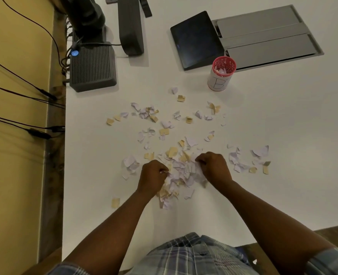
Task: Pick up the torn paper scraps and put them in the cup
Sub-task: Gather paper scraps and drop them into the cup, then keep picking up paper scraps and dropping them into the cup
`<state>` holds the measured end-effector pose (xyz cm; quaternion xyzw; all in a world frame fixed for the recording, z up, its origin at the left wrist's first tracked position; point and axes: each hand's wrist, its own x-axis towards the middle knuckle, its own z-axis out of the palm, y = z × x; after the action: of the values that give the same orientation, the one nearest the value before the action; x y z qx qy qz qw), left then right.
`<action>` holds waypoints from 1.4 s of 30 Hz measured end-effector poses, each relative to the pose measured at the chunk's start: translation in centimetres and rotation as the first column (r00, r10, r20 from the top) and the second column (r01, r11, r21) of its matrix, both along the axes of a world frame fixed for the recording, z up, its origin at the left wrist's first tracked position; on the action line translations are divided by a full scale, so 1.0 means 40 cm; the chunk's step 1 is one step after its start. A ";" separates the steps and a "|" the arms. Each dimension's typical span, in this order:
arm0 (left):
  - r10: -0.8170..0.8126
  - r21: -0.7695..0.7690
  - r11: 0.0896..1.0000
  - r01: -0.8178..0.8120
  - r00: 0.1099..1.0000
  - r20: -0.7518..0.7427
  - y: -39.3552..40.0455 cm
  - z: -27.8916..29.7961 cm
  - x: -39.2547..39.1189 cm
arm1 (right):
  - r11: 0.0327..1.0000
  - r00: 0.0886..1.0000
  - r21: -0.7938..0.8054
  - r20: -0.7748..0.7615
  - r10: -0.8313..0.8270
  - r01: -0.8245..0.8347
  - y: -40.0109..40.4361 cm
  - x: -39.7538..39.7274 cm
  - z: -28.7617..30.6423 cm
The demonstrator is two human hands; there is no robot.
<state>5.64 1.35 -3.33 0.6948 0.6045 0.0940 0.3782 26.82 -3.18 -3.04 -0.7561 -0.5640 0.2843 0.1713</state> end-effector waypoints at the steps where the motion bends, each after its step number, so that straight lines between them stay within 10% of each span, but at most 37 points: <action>1: 0.060 -0.042 0.997 -0.058 0.997 0.039 0.011 0.011 0.002 | 0.998 0.996 0.017 -0.058 -0.063 0.064 0.007 0.004 0.010; 13: 0.345 -0.246 0.930 -0.273 0.879 0.330 0.166 0.094 0.042 | 0.845 0.667 -0.065 -0.583 -0.464 0.531 0.154 0.144 0.138; 21: 0.355 -0.260 0.926 -0.273 0.864 0.358 0.232 0.098 0.121 | 0.664 0.612 0.150 -0.574 -0.544 0.732 0.460 0.331 0.202; 30: 0.413 -0.347 0.890 -0.295 0.843 0.345 0.201 0.069 0.122 | 0.872 0.918 0.328 0.031 -0.395 0.364 0.663 0.374 0.168; 33: 0.409 -0.343 0.891 -0.297 0.853 0.325 0.196 0.062 0.110 | 0.977 0.918 0.158 0.347 -0.193 0.145 0.674 0.372 0.152; 42: 0.381 -0.287 0.909 -0.302 0.882 0.277 0.217 0.055 0.102 | 0.973 0.845 -0.222 0.530 0.075 0.053 0.740 0.394 0.162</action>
<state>9.72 10.02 -1.15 0.5014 0.6537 0.2010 0.5300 42.58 26.40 3.44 -0.8166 -0.5571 0.1263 -0.0823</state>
